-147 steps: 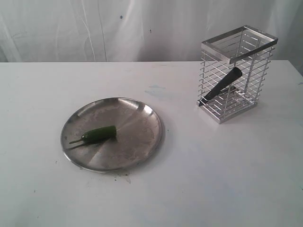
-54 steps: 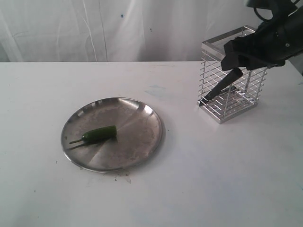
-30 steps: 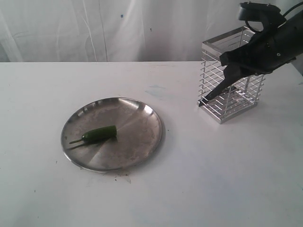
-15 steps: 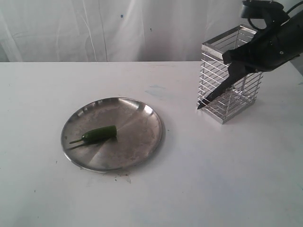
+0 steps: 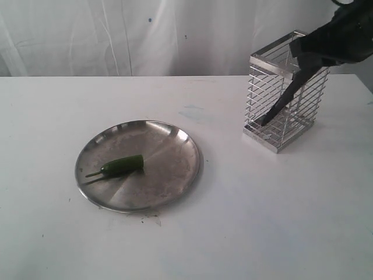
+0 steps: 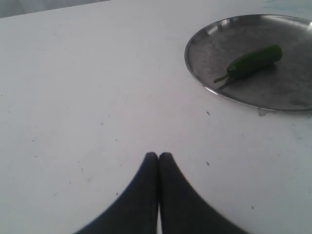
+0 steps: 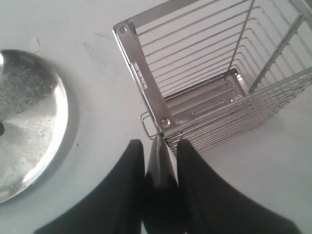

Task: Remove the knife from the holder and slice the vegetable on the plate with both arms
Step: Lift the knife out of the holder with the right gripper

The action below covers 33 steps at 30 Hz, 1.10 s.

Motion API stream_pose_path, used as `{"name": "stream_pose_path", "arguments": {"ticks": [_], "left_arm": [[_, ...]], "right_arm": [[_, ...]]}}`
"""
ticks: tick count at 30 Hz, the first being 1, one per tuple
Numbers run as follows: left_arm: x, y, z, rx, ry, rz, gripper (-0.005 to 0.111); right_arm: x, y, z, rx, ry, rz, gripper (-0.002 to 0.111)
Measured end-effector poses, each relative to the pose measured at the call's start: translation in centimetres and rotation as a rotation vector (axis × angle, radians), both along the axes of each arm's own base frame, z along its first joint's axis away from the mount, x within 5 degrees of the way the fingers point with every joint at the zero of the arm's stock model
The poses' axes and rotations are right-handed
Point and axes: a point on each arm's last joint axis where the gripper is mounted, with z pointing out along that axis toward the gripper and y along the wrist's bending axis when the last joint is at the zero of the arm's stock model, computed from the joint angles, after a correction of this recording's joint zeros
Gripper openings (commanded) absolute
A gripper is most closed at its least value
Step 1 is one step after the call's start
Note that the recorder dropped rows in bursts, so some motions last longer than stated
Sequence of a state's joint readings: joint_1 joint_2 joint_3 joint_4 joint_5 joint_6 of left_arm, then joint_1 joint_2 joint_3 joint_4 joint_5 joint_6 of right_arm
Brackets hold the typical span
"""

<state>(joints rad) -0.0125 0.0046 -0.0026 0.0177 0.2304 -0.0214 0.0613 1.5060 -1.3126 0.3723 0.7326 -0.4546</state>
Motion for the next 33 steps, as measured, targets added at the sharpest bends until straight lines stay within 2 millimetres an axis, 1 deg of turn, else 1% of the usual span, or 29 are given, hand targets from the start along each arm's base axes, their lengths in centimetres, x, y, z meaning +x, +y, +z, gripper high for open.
{"name": "stream_pose_path", "arguments": {"ticks": [5,11,16,17,21,23,24,28,29,30,31,33], "left_arm": [[0.0,0.0,0.0,0.0,0.0,0.0,0.0],[0.0,0.0,0.0,0.0,0.0,0.0,0.0],[0.0,0.0,0.0,0.0,0.0,0.0,0.0],[0.0,0.0,0.0,0.0,0.0,0.0,0.0],[0.0,0.0,0.0,0.0,0.0,0.0,0.0],[0.0,0.0,0.0,0.0,0.0,0.0,0.0],[0.0,0.0,0.0,0.0,0.0,0.0,0.0],[0.0,0.0,0.0,0.0,0.0,0.0,0.0],[0.0,0.0,0.0,0.0,0.0,0.0,0.0],[0.0,0.0,0.0,0.0,0.0,0.0,0.0],[0.0,0.0,0.0,0.0,0.0,0.0,0.0],[0.0,0.0,0.0,0.0,0.0,0.0,0.0]], "right_arm": [[-2.0,-0.1,2.4,0.013,-0.046,-0.012,0.0],[-5.1,-0.1,5.0,0.054,-0.064,-0.007,0.0],[-7.9,0.4,7.5,0.146,-0.121,0.013,0.0],[-9.2,0.6,8.7,0.192,-0.158,0.021,0.0],[-11.2,0.9,10.4,0.262,-0.217,0.038,0.0],[-12.0,1.1,10.6,0.303,-0.223,0.048,0.0],[-12.7,1.4,10.4,0.351,-0.223,0.07,0.0],[-13.5,2.1,8.8,0.477,-0.207,0.11,0.0],[-13.5,2.5,7.5,0.554,-0.192,0.115,0.0],[-13.5,2.7,6.9,0.602,-0.188,0.119,0.0],[-13.5,3.0,5.8,0.712,-0.179,0.125,0.0],[-13.4,3.3,3.9,0.836,-0.173,0.12,0.0]]}}
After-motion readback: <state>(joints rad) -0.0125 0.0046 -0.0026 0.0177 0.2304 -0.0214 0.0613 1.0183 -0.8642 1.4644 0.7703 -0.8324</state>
